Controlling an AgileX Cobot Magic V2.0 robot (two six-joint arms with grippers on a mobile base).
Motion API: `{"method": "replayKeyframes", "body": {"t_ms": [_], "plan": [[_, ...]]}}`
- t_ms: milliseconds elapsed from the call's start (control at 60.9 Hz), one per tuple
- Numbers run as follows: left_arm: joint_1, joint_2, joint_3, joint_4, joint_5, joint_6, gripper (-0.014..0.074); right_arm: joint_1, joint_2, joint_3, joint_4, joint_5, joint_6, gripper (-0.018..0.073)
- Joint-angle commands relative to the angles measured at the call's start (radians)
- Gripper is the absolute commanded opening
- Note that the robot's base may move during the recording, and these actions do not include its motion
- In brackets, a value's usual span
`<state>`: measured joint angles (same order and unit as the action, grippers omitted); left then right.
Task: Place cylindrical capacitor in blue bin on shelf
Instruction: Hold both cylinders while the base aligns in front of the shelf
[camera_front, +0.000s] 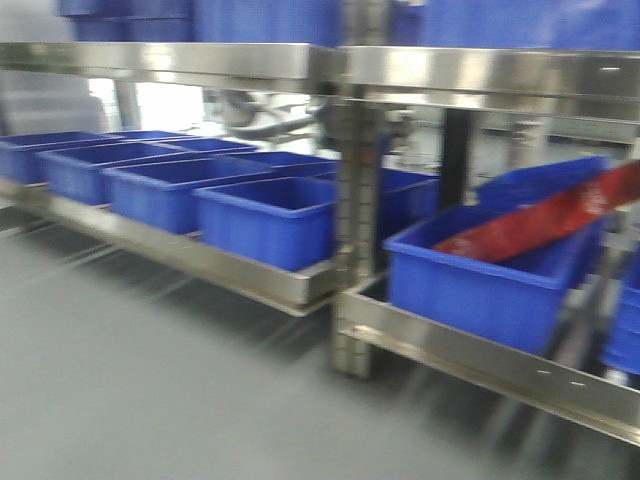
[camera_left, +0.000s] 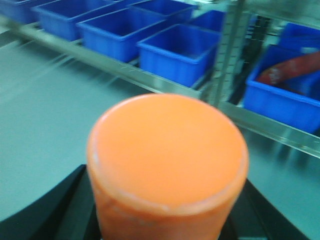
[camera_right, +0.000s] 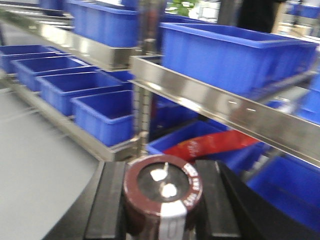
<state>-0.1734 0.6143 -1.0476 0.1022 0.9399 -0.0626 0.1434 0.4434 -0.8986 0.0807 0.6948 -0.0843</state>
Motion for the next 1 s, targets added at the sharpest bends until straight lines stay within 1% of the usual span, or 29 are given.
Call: {"method": "replayKeyframes", "body": {"t_ms": [0,986], "plan": [[-0.008,-0.005,-0.004,-0.002,-0.015,0.004,-0.0111,0.002,0.001,-0.006,-0.008,-0.022,-0.004,-0.0162],[-0.008,-0.005,-0.004,-0.002,-0.015,0.004,-0.0111,0.002,0.001,-0.006,-0.008,-0.022,-0.004,-0.0162]]}}
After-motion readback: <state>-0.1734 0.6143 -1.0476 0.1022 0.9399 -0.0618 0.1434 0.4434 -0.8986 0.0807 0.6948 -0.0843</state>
